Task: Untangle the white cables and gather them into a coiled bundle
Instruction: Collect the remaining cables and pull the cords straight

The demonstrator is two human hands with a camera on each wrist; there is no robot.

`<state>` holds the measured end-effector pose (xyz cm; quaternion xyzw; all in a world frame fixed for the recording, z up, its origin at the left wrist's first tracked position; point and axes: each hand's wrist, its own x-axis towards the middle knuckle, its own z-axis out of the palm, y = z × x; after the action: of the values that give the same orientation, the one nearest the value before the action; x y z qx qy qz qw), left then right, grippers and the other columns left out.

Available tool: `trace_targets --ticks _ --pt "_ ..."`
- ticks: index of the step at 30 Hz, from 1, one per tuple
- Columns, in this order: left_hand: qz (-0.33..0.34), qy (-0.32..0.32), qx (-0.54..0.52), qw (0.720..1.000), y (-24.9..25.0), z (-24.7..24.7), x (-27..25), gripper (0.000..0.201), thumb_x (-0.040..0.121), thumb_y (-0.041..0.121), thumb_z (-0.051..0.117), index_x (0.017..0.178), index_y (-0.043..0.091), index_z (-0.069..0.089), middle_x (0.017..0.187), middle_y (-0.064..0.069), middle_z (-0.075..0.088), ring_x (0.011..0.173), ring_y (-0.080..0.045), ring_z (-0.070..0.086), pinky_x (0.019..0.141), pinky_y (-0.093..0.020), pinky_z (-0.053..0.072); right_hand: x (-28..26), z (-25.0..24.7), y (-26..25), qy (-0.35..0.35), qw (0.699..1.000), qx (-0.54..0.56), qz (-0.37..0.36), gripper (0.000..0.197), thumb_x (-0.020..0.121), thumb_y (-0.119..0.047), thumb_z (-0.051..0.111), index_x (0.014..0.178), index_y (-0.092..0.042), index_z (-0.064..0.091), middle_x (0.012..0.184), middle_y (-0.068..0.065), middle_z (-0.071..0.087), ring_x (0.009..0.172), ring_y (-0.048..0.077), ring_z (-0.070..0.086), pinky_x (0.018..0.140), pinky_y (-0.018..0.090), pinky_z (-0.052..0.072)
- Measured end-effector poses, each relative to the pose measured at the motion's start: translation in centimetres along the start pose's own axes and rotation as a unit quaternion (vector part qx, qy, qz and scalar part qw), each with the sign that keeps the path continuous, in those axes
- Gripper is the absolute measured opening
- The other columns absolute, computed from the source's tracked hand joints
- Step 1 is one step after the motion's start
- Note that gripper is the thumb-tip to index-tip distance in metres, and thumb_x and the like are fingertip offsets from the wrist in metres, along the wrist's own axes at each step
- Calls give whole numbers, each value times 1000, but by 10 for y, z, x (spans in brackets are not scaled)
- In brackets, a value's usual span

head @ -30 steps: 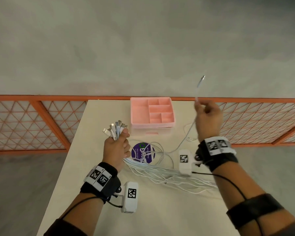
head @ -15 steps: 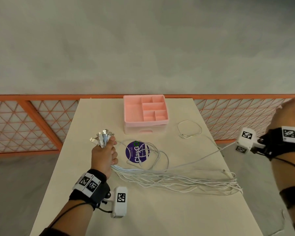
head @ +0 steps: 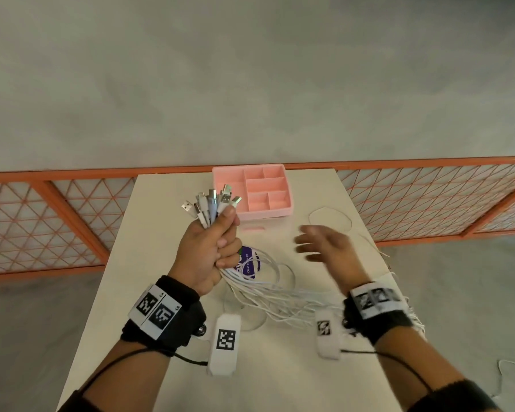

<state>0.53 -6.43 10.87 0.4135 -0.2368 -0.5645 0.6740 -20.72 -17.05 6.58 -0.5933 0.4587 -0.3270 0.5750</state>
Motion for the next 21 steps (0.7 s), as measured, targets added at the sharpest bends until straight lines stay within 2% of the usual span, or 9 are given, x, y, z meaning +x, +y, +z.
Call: trace_targets --ticks 2,3,4,6,8,13,17,21 --pt "24 24 6 999 0 3 4 27 97 31 56 77 12 56 52 5 29 38 -4 23 35 -16 22 -21 44 -13 -160 983 -64 -67 46 75 -49 71 111 -20 66 99 7 74 88 15 68 81 26 52" --pt "34 36 5 999 0 3 6 28 99 29 55 76 13 56 52 4 28 38 -4 23 35 -16 22 -29 61 -13 -219 963 -126 -95 42 77 -47 74 110 -23 65 97 4 73 89 14 67 81 26 52" --pt "42 48 2 998 0 2 8 29 100 29 54 77 13 56 53 4 29 38 -4 24 35 -16 22 -34 75 -8 -244 940 -199 -130 37 79 -47 74 106 -24 63 92 3 71 85 16 66 78 30 53" --pt "55 79 -7 995 3 -3 11 27 100 30 55 79 13 57 52 5 30 38 -4 24 35 -17 22 -36 90 5 -218 902 -323 -187 32 86 -48 67 99 -20 58 82 3 67 76 21 62 70 39 50" --pt "64 112 -19 991 4 -12 12 28 99 32 57 79 13 57 51 6 32 38 -4 26 35 -18 23 -32 84 22 -177 883 -391 -190 29 91 -48 59 97 -19 57 83 5 68 80 28 63 68 39 49" --pt "66 185 -47 979 -2 -44 10 29 99 36 58 78 15 57 52 7 34 39 -4 26 36 -18 23 -23 29 75 -154 831 -528 -85 22 91 -42 55 94 -20 60 93 10 71 91 34 64 69 34 45" --pt "52 213 -38 975 -12 -65 10 29 99 35 57 79 14 57 50 7 34 39 -5 26 37 -17 22 -30 -28 119 -135 800 -585 21 20 89 -40 54 92 -22 61 96 5 71 94 29 66 73 31 46" --pt "25 236 -42 971 -23 -79 10 29 100 33 57 78 13 57 48 7 33 38 -5 26 37 -16 21 -36 -79 138 -115 761 -631 96 17 90 -38 53 95 -27 64 100 -4 71 97 20 67 82 29 49"
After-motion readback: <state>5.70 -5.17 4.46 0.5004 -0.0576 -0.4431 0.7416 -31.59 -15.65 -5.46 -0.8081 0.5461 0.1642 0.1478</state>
